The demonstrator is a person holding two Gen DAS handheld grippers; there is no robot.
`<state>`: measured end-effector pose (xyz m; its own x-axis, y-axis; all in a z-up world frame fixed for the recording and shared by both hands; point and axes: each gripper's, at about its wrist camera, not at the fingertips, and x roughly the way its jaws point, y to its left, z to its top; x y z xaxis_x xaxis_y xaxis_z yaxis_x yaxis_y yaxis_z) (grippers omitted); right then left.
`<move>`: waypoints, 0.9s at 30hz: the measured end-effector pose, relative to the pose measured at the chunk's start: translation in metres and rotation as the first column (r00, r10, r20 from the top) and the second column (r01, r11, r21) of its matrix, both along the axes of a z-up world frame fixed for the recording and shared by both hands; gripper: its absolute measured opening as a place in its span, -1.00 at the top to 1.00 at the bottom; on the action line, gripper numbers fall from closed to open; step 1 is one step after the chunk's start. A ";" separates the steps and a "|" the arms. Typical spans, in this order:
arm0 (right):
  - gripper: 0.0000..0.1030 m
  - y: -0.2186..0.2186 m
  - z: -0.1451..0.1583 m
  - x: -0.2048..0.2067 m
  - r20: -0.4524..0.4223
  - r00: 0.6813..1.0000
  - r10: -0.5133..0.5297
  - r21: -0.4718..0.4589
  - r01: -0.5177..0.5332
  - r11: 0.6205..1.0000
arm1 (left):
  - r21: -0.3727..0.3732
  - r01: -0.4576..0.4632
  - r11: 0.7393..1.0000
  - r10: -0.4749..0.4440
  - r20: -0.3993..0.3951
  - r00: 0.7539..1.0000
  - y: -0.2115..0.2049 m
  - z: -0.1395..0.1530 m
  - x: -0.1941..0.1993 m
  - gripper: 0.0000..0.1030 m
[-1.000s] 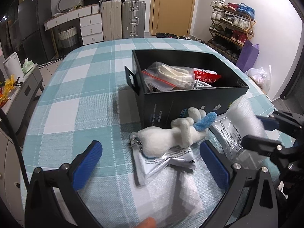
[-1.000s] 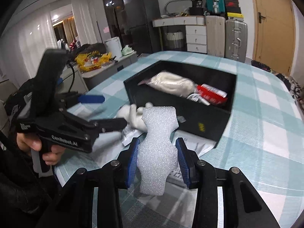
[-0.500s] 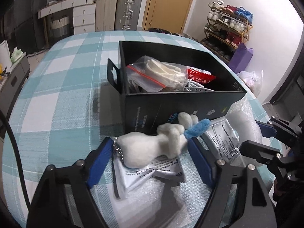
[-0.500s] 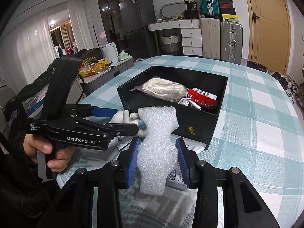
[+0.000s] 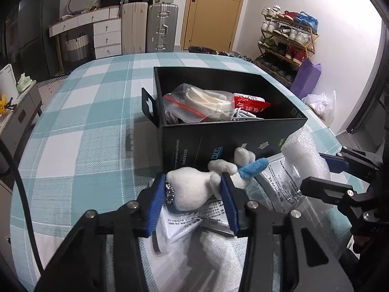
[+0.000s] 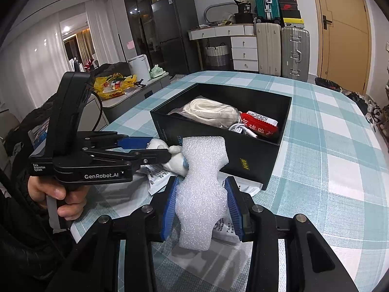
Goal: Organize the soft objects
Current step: 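Grasp the white plush toy with the left gripper while the right grasps the white foam, then lift the plush toy and foam and carry both over the black box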
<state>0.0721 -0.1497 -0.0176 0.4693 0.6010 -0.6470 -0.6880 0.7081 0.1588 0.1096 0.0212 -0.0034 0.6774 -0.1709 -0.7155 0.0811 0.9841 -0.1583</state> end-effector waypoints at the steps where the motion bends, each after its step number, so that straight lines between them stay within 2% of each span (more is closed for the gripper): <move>1: 0.23 0.000 0.000 -0.001 0.002 1.000 0.000 -0.001 0.000 1.000 | -0.001 0.004 1.000 -0.004 0.005 1.000 0.000 0.002 -0.001 0.19; 19: 0.23 -0.005 0.010 -0.007 0.055 0.998 -0.017 0.038 0.015 0.999 | -0.038 -0.012 0.999 0.016 0.107 0.994 0.011 0.033 -0.026 0.19; 27: 0.23 -0.016 0.030 -0.007 0.104 0.992 -0.073 0.095 0.064 0.993 | -0.042 -0.037 0.998 0.044 0.160 0.986 0.015 0.053 -0.030 0.19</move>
<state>0.0648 -0.1654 0.0125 0.5749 0.6193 -0.5348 -0.6549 0.7401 0.1530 0.0794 0.0361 0.0491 0.7898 -0.1662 -0.5904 0.0687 0.9805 -0.1841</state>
